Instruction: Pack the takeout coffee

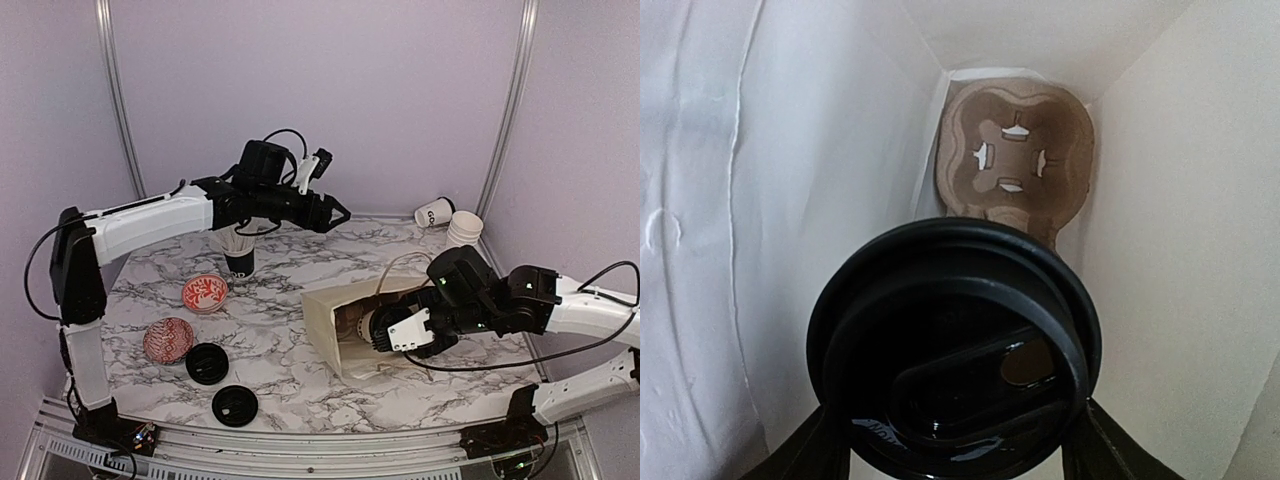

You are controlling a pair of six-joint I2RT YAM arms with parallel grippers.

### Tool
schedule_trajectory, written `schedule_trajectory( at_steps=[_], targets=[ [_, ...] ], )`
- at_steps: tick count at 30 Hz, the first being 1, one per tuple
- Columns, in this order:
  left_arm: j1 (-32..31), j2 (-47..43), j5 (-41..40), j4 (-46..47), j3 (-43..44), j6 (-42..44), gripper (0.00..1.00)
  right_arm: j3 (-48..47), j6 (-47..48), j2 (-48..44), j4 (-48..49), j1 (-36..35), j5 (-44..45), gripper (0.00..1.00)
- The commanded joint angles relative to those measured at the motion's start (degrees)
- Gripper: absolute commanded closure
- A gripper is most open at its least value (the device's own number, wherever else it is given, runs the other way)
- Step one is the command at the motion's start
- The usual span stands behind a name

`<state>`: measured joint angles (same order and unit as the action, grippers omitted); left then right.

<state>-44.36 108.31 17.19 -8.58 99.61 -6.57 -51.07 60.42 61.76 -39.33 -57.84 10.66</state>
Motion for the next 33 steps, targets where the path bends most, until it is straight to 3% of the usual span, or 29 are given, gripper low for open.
schedule_trajectory(
  at_steps=[1, 12, 33],
  targets=[
    [1.5, 14.5, 2.1, -1.3, 5.5, -6.4, 0.21, 2.2, 1.3, -2.3, 6.9, -0.1, 2.2, 0.59],
    [1.4, 29.5, 15.5, -2.1, 17.2, -9.5, 0.25, 2.4, -1.5, 0.4, 9.3, 0.1, 10.5, 0.59],
    [-0.8, 32.0, 22.8, -2.1, 16.1, -8.6, 0.33, 1.7, -1.7, 6.3, 13.1, 1.9, 12.8, 0.60]
  ],
)
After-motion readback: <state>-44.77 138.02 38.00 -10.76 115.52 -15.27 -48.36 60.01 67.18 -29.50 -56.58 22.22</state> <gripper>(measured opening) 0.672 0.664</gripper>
